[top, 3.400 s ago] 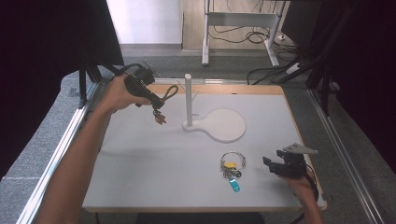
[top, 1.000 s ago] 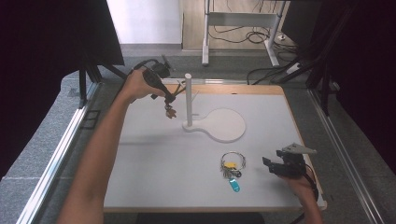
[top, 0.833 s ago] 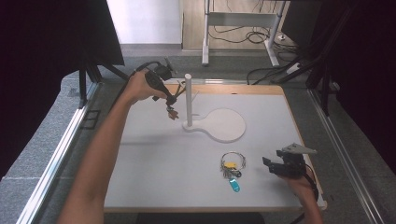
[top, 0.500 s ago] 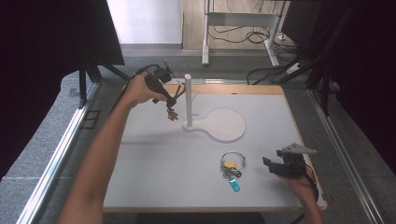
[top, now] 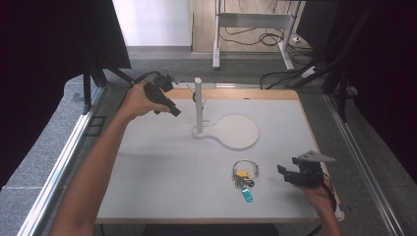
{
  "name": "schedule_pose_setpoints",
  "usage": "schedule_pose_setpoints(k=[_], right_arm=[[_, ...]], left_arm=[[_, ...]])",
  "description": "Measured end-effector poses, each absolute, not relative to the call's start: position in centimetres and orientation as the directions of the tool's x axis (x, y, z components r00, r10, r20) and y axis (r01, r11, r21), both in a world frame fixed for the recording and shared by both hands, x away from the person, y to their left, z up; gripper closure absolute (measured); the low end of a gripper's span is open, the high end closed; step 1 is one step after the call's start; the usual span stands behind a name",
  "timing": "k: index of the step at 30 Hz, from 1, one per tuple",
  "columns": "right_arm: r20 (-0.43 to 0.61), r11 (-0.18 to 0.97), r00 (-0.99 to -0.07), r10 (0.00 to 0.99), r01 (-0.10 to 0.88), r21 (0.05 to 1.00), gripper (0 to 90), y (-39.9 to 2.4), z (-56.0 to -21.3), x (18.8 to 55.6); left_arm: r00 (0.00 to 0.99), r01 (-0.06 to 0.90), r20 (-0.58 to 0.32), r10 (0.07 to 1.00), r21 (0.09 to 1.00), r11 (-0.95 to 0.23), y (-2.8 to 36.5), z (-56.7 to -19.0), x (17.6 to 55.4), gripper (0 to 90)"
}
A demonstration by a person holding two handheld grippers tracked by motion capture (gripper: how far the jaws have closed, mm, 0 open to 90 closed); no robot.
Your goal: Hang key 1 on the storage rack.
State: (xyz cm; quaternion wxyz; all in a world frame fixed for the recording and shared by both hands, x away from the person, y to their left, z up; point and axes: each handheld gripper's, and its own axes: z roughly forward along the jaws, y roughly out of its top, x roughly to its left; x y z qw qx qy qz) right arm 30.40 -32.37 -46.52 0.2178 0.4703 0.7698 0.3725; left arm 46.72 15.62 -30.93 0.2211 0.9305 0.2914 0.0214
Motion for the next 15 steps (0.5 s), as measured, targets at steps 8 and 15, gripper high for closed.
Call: schedule_pose_setpoints(k=[8,15], right_arm=[[0.019,0.273,-0.466,0.885,0.551,0.789,30.8,-32.2,-46.1,30.5],[0.038,0.255,-0.466,0.884,0.547,0.797,31.2,-32.1,-45.8,30.6]], left_arm=[[0.848,0.494,-0.068,0.526,0.466,-0.734,16.3,-31.9,43.1,53.9],[0.861,0.468,-0.064,0.505,0.492,-0.735,16.6,-34.8,39.4,54.2]])
